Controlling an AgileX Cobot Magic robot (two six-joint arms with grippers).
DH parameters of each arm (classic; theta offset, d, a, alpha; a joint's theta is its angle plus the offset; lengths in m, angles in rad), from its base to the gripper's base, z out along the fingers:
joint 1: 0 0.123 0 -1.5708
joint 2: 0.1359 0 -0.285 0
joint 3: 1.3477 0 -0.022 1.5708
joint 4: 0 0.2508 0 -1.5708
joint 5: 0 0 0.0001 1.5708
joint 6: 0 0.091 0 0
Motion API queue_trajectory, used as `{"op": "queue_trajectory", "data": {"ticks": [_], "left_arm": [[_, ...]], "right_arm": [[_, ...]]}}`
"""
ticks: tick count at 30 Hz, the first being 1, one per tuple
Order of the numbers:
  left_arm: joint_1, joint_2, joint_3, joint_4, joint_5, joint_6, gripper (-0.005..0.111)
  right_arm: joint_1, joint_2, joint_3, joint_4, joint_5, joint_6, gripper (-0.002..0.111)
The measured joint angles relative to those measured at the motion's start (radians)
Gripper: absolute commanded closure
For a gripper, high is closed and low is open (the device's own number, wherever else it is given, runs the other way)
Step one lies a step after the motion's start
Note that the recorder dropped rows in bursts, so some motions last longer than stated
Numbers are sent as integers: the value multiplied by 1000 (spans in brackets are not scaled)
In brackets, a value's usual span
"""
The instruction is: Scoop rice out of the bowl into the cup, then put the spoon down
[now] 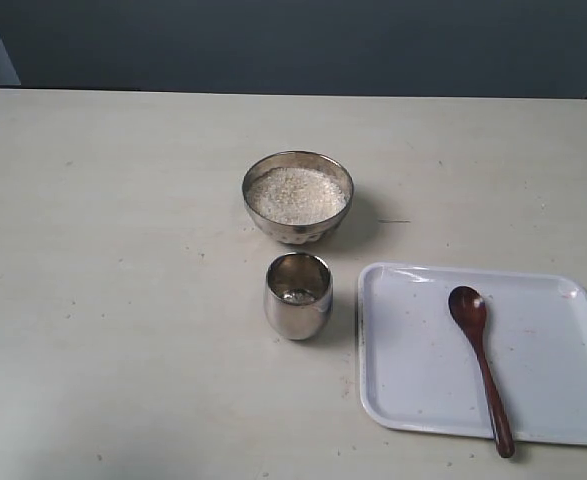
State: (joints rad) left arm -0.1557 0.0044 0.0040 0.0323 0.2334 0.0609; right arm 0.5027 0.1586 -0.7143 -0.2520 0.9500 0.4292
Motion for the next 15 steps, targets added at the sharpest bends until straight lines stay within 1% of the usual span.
{"op": "queue_trajectory", "data": {"ticks": [6, 10, 12, 14, 15], "left_arm": [[0, 0, 0, 0, 0, 0, 106], [0, 0, 0, 0, 0, 0, 106], [0, 0, 0, 0, 0, 0, 106], [0, 0, 0, 0, 0, 0, 106], [0, 0, 0, 0, 0, 0, 106]], "right_arm": [[0, -2, 53, -43, -257, -3, 108], [-13, -4, 175, -64, -376, -34, 108], [-63, -4, 264, -66, -457, -41, 108], [-137, -4, 368, -35, -562, -43, 108], [-194, -2, 414, -4, -641, -44, 108]]}}
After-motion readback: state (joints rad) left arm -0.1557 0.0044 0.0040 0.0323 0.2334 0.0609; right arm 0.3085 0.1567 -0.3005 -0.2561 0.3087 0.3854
